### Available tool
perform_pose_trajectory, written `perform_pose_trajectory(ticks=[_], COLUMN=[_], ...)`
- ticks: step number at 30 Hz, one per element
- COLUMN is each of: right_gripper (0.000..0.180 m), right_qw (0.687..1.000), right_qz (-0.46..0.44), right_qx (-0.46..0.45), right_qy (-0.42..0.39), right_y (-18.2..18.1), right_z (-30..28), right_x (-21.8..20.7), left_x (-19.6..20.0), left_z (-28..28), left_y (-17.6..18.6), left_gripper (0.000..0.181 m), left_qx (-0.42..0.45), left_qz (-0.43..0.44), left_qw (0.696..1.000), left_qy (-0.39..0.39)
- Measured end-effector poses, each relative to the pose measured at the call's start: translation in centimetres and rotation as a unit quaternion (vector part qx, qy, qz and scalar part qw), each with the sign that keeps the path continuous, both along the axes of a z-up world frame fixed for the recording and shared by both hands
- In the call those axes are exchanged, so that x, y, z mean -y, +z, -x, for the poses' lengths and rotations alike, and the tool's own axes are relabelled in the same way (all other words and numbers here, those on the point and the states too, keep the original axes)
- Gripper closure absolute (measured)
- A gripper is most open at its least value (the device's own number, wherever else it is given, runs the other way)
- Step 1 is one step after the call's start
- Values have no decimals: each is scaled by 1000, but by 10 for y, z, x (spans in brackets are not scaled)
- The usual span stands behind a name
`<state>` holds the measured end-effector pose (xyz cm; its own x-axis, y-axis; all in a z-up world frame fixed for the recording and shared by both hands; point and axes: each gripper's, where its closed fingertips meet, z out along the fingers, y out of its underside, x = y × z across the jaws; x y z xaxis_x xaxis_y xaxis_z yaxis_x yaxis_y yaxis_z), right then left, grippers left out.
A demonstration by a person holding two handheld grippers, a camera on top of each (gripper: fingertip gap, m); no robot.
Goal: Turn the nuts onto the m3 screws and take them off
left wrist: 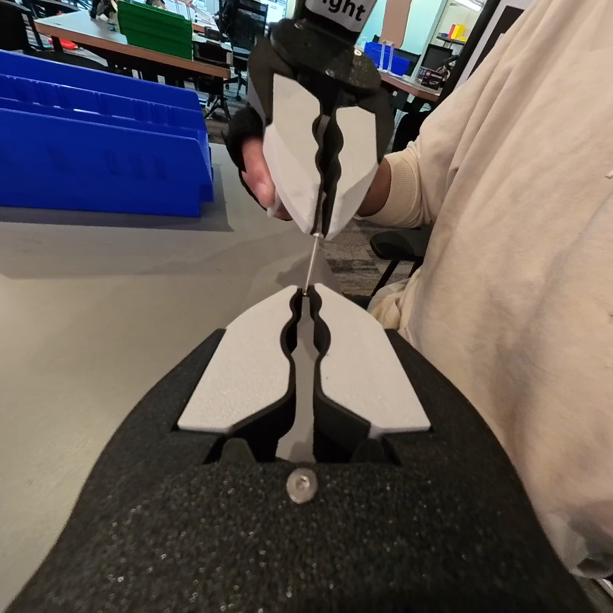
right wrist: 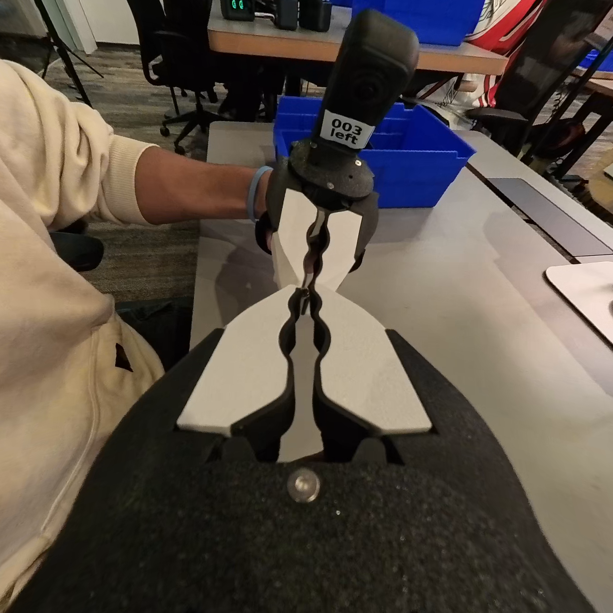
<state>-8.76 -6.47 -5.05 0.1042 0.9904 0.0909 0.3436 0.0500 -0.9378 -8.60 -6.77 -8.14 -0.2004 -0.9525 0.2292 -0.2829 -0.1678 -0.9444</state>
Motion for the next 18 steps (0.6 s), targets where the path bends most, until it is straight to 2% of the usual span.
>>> perform_pose_trajectory(ticks=[5,9,14,18], right_gripper=[175,175,175,175], right_qw=[1000,999,995,989], right_qz=[12,35,67,92], right_qx=[-5,-21,-52,-84], right_qy=[10,-10,-56,-85], right_y=[-1,-4,-3,1], right_z=[1,2,3,4], right_x=[1,-11,-31,-42], left_x=[1,-13,-37,-50], left_z=[2,4,4,7], left_y=[1,-3,-1,3], left_gripper=[177,177,177,177], left_qx=[5,-10,-9,-6], left_qz=[23,-7,-73,-130], left_qw=[1000,999,986,958], left_qy=[-10,32,147,255])
